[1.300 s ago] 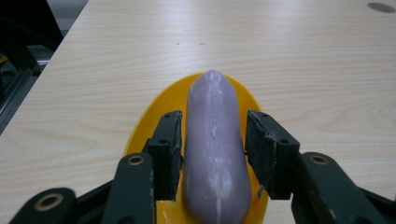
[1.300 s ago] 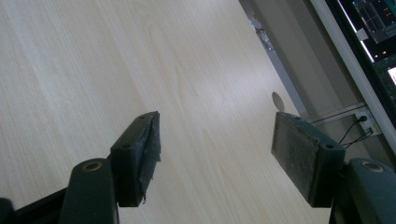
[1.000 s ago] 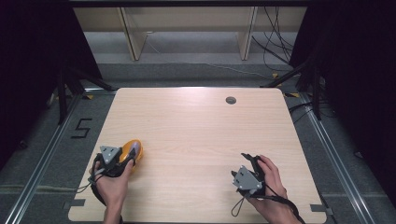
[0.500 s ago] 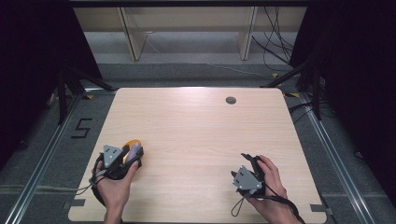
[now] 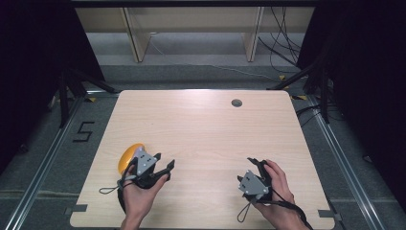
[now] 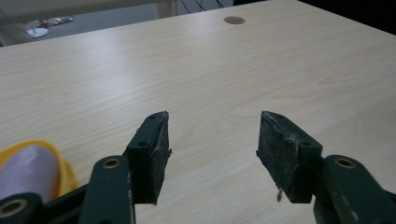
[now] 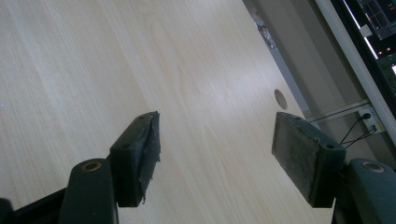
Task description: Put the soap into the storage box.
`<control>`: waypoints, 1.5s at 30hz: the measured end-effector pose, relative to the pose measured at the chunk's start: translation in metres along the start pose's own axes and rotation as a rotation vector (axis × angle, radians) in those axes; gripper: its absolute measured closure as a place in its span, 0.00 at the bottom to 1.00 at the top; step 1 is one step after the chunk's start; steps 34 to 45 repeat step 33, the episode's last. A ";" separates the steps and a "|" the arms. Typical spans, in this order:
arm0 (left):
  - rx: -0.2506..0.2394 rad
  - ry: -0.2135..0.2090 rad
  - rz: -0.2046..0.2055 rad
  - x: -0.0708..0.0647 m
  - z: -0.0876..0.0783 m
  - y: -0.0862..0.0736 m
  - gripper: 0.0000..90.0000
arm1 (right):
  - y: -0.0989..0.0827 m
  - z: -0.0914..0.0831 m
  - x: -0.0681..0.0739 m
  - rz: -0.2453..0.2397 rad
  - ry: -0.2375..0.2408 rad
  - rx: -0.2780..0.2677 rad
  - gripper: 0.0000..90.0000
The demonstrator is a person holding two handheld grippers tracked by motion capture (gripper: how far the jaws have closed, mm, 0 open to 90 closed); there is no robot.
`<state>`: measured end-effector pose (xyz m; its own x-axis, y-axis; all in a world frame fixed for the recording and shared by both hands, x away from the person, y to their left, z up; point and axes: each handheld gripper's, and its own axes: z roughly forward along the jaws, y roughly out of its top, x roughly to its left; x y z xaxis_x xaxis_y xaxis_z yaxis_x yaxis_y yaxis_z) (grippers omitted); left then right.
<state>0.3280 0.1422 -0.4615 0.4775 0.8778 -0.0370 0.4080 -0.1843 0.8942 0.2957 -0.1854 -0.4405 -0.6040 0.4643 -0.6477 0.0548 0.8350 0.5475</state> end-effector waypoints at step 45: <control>0.164 -0.295 0.255 -0.100 0.037 -0.009 0.44 | -0.006 0.001 -0.005 0.022 -0.002 0.021 0.37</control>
